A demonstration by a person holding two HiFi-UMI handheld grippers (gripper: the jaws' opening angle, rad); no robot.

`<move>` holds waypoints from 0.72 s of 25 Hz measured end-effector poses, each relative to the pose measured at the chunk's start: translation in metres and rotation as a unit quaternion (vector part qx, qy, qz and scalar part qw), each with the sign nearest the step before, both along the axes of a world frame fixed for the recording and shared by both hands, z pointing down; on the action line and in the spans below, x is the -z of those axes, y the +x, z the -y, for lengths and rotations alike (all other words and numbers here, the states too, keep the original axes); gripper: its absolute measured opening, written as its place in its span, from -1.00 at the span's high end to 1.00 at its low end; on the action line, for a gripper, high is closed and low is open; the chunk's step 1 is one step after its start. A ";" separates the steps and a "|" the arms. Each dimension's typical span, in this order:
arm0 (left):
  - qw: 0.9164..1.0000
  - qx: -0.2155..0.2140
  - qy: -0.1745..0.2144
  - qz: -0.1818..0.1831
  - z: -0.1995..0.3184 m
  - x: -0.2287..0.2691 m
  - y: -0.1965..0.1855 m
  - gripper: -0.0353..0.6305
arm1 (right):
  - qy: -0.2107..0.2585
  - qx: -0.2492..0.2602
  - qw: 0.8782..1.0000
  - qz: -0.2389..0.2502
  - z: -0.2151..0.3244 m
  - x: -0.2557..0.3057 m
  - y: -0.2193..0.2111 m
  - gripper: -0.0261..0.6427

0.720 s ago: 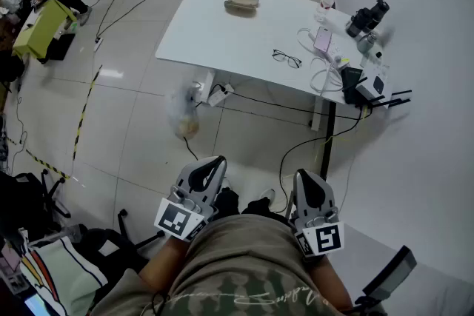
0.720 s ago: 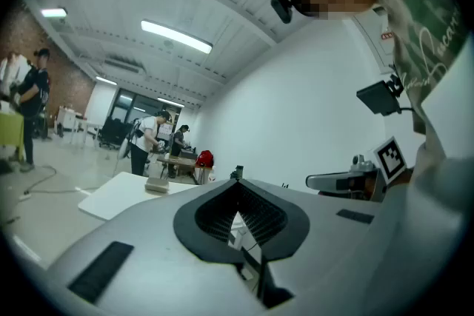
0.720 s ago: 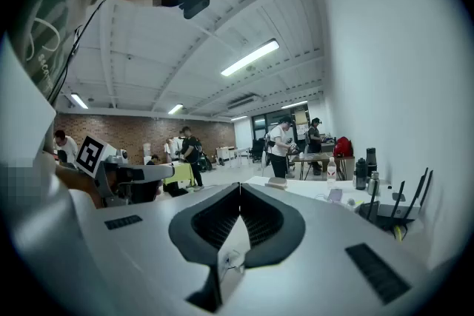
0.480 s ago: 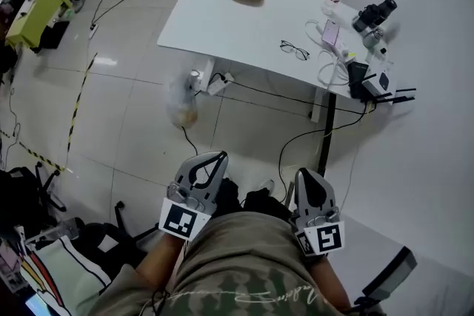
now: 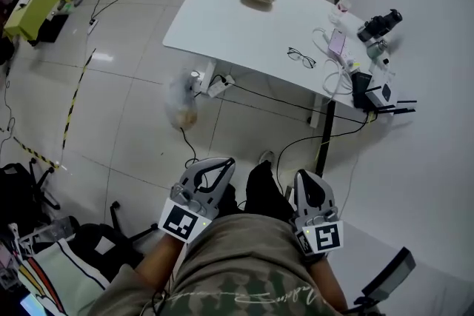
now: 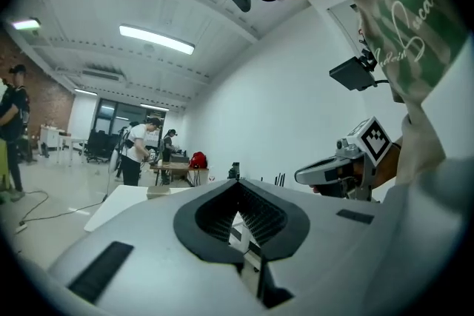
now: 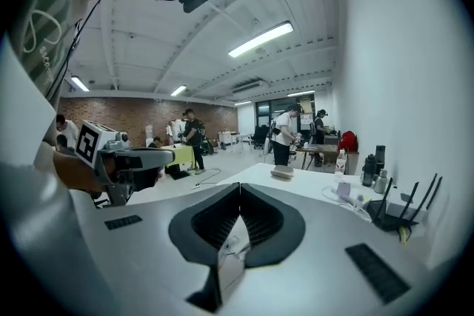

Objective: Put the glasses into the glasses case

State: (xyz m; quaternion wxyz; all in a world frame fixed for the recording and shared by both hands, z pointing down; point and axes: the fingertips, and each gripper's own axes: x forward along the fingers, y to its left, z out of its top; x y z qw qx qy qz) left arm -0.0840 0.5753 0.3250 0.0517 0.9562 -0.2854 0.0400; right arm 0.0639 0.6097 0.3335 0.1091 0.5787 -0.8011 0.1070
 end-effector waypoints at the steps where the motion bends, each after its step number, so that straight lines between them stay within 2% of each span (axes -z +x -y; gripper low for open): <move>1: 1.000 0.014 -0.021 -0.006 0.006 -0.004 -0.001 0.89 | 0.000 0.004 1.000 0.004 0.003 -0.003 0.001 0.89; 2: 0.999 0.025 -0.031 -0.010 0.012 -0.006 -0.001 0.89 | -0.003 0.007 1.000 0.008 0.005 -0.007 0.004 0.89; 4: 1.000 0.025 -0.016 -0.009 0.023 -0.004 0.005 0.89 | -0.007 0.011 1.000 0.015 0.015 -0.014 0.011 0.89; 6: 1.000 -0.004 0.011 -0.011 0.028 0.002 0.019 0.89 | -0.016 0.011 1.000 0.017 0.029 -0.017 0.020 0.89; 9: 1.000 -0.027 0.014 -0.001 0.046 0.001 0.045 0.89 | -0.015 0.008 0.999 0.037 0.058 -0.023 0.039 0.89; 11: 1.000 -0.023 -0.007 0.003 0.066 -0.004 0.065 0.89 | -0.010 0.006 0.999 0.049 0.080 -0.022 0.055 0.89; 13: 0.999 -0.028 -0.026 -0.016 0.086 -0.003 0.090 0.89 | -0.001 0.005 0.998 0.056 0.103 -0.020 0.077 0.89; 16: 0.997 -0.070 0.007 -0.021 0.110 0.010 0.131 0.89 | -0.011 0.008 0.997 0.079 0.134 -0.026 0.104 0.89; 18: 0.997 -0.077 0.009 -0.023 0.125 0.014 0.156 0.89 | -0.027 0.032 0.995 0.090 0.150 -0.029 0.110 0.89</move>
